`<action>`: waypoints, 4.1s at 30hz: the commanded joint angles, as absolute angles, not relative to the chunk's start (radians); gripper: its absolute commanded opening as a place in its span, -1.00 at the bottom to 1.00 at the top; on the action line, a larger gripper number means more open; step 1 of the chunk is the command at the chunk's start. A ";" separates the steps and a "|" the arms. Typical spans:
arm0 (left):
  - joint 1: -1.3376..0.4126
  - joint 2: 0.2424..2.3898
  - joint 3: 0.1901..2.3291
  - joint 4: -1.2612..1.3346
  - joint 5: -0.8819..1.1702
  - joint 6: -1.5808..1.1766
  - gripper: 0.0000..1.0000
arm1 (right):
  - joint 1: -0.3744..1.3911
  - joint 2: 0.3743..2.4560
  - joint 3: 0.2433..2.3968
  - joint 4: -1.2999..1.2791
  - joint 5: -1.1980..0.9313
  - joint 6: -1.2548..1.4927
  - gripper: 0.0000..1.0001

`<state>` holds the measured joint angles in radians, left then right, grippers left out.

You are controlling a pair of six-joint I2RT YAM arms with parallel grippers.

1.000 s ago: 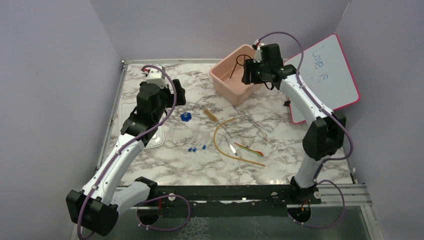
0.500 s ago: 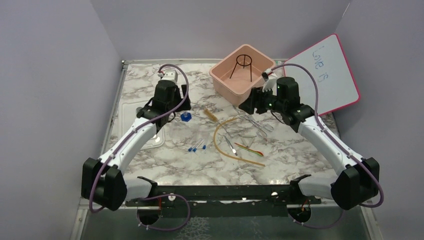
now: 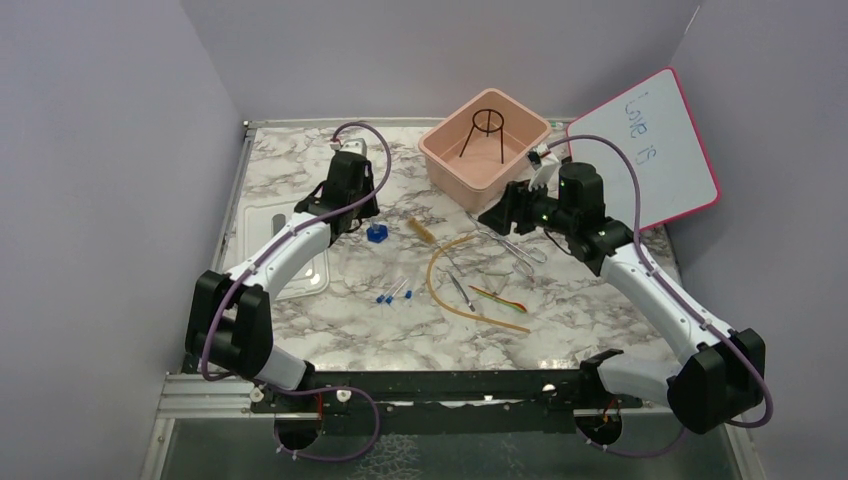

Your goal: Organize the chemistry lab equipment

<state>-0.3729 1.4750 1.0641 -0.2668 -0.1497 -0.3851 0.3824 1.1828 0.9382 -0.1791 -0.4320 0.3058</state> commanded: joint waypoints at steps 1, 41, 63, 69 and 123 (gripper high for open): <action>-0.370 1.482 1.097 -0.233 -0.198 -0.339 -0.37 | 0.383 1.148 0.920 -0.147 -0.446 0.285 0.22; -0.389 1.354 1.252 -0.333 0.078 -0.286 -0.56 | 0.395 1.191 0.940 0.014 -0.614 0.250 0.25; -0.411 1.250 1.251 -0.413 0.722 -0.214 -0.56 | 0.647 1.437 1.139 0.049 -0.681 0.058 0.37; -0.411 1.246 1.246 -0.413 0.742 -0.214 -0.56 | 0.652 1.474 1.151 0.033 -0.675 0.068 0.00; -0.388 1.061 0.905 -0.256 -0.067 -0.242 0.79 | 0.430 2.232 2.102 -0.634 0.470 0.881 -0.67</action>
<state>-0.3874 1.0599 0.9108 -0.2783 -0.0612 -0.2626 0.4335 2.1708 1.9884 -0.5350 0.4519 0.8124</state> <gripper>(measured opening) 0.896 0.276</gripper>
